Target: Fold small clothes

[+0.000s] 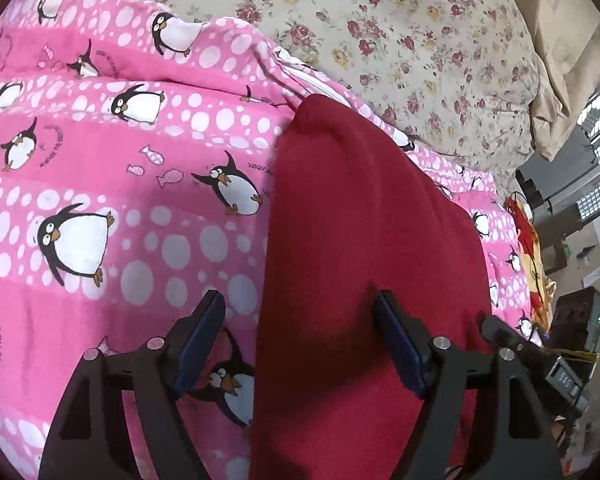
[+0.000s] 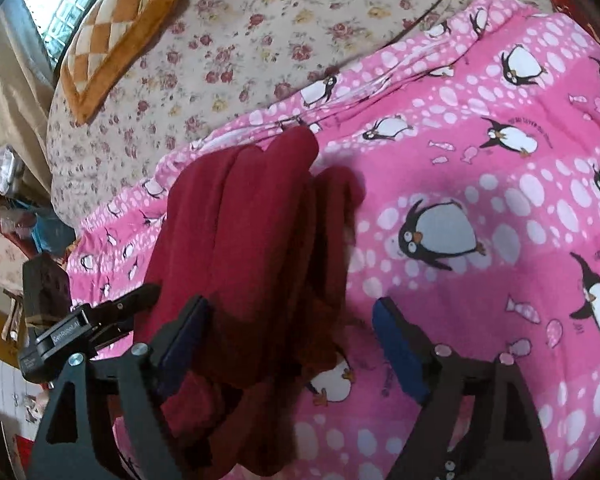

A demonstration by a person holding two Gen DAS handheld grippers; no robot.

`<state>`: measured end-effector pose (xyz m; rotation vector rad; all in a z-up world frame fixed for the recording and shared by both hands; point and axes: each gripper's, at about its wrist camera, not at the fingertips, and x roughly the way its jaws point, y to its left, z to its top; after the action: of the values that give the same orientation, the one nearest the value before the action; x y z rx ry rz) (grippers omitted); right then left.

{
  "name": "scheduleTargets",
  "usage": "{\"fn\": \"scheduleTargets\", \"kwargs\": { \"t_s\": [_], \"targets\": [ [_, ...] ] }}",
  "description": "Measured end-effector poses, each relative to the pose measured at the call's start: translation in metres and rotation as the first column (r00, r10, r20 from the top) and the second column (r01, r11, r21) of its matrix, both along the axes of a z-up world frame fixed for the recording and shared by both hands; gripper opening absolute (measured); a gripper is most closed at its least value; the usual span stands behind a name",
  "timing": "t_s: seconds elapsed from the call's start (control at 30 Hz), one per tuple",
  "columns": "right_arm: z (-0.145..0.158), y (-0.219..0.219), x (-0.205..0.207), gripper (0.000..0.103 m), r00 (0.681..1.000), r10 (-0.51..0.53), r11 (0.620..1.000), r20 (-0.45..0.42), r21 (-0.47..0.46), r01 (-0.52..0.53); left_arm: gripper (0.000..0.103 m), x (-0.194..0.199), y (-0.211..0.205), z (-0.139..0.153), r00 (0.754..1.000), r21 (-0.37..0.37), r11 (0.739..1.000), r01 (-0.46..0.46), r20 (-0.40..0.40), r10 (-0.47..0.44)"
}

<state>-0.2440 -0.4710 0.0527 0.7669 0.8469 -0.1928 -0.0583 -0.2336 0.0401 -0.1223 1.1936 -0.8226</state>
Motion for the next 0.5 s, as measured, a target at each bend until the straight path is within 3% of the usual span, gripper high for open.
{"fn": "scheduleTargets", "kwargs": {
  "t_s": [0.1, 0.23, 0.37, 0.5],
  "targets": [
    [-0.002, 0.0, 0.002, 0.098, 1.0, 0.008, 1.0, 0.011, -0.016, -0.008, 0.058, 0.0, -0.003, -0.003, 1.0, 0.007, 1.0, 0.006, -0.001, -0.006],
    [-0.018, 0.005, 0.013, 0.099, 0.998, 0.048, 0.999, -0.035, -0.002, -0.048, 0.059, -0.001, -0.005, -0.005, 1.0, 0.012, 1.0, 0.008, 0.012, -0.008],
    [-0.02, 0.011, 0.023, 0.101, 0.998, 0.068, 0.995, -0.015, -0.066, -0.069, 0.061, -0.002, -0.009, -0.006, 0.999, 0.028, 1.0, 0.01, 0.031, -0.011],
    [-0.022, 0.008, 0.03, 0.101, 0.998, 0.065, 0.996, -0.003, -0.052, -0.066, 0.062, -0.004, -0.011, -0.006, 0.999, 0.038, 0.999, 0.008, 0.05, -0.01]
  ]
}}
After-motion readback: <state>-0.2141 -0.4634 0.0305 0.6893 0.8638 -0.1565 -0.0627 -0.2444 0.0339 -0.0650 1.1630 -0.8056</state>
